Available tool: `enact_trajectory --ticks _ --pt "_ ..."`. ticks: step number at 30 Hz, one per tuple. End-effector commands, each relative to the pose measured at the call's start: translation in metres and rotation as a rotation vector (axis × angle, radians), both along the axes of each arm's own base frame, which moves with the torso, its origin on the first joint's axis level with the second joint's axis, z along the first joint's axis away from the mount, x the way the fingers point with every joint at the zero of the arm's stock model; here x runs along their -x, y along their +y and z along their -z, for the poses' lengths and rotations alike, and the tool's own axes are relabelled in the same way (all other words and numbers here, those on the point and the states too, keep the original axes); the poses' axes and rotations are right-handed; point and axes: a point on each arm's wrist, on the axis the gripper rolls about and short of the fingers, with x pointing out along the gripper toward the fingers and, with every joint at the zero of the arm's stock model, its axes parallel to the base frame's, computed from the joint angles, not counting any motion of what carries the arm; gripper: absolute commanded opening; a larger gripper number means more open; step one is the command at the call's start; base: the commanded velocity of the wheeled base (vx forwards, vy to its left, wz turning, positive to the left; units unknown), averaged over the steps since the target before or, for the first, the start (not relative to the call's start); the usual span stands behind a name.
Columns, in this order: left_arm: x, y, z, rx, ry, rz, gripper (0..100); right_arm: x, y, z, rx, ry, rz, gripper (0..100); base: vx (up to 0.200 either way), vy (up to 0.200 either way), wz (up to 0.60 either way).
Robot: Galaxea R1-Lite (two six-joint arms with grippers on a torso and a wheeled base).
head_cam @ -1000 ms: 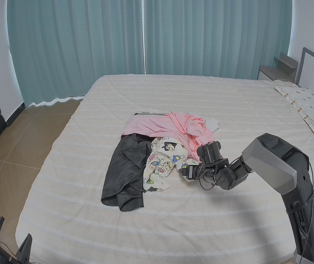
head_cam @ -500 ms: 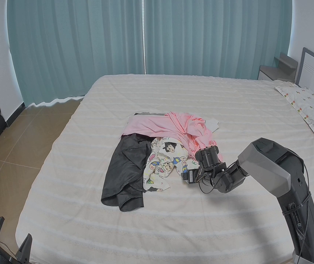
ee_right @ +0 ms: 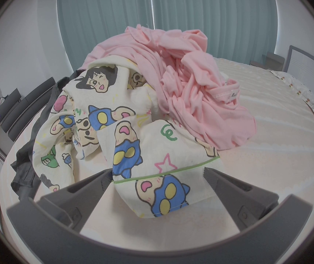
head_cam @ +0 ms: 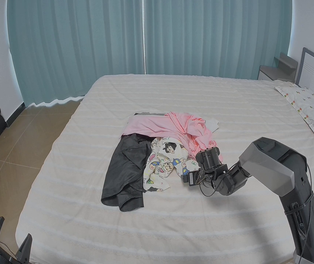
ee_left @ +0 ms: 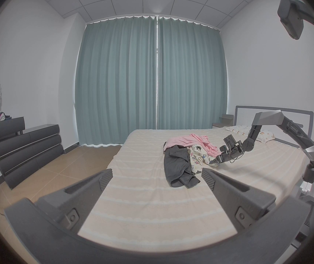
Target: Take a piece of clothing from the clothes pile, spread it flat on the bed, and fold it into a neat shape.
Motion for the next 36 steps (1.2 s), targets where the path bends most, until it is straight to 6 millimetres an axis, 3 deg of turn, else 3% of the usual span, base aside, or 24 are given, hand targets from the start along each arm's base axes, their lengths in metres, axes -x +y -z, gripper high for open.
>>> enact_trajectory --ticks 1,15,23,24,36 --pt "-0.001 0.000 0.005 -0.002 0.019 0.000 100 0.006 -0.002 -0.007 -0.005 -0.040 -0.011 100 0.000 0.000 0.00" --pt "-0.001 0.000 0.005 -0.002 0.019 0.000 100 0.012 -0.002 0.006 0.073 -0.017 -0.082 100 0.000 0.000 0.00" --pt "-0.001 0.000 0.005 -0.002 0.019 0.000 100 -0.003 0.003 0.007 0.074 -0.048 -0.070 100 0.000 0.000 0.00" --pt "-0.001 0.000 0.005 -0.002 0.019 0.000 100 -0.004 0.002 0.007 0.076 -0.041 -0.069 0 0.000 0.000 0.00" --pt "-0.001 0.000 0.005 -0.002 0.019 0.000 100 -0.005 -0.002 0.007 0.082 -0.015 -0.057 0 0.000 0.000 0.00"
